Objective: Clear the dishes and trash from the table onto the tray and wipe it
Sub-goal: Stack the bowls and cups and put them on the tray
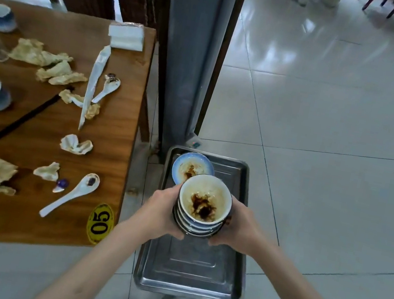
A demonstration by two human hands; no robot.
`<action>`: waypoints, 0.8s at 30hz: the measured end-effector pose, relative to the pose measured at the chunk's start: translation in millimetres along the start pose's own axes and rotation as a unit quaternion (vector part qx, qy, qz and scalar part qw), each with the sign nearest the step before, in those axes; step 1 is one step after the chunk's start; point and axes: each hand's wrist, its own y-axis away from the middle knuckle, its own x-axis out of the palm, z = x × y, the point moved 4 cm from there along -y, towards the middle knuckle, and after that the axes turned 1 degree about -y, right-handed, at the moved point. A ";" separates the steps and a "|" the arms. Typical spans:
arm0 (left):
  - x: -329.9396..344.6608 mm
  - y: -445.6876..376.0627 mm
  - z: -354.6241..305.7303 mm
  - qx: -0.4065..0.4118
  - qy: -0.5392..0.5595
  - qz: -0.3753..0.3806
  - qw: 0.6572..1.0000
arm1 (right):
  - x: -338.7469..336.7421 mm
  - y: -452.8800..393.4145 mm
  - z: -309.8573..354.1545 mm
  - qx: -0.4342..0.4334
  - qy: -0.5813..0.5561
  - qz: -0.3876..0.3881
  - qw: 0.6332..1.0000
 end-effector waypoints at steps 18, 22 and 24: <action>105.4 -64.6 158.0 -0.037 -0.065 -0.075 0.994 | 110.9 -106.8 -128.5 -0.042 0.008 0.039 0.998; 116.1 -82.1 184.1 -0.038 -0.102 -0.063 0.992 | 138.5 -132.6 -150.1 -0.030 0.002 0.035 0.999; 120.5 -90.5 193.8 -0.043 -0.116 -0.057 0.991 | 147.9 -143.3 -159.9 -0.019 -0.007 0.028 0.999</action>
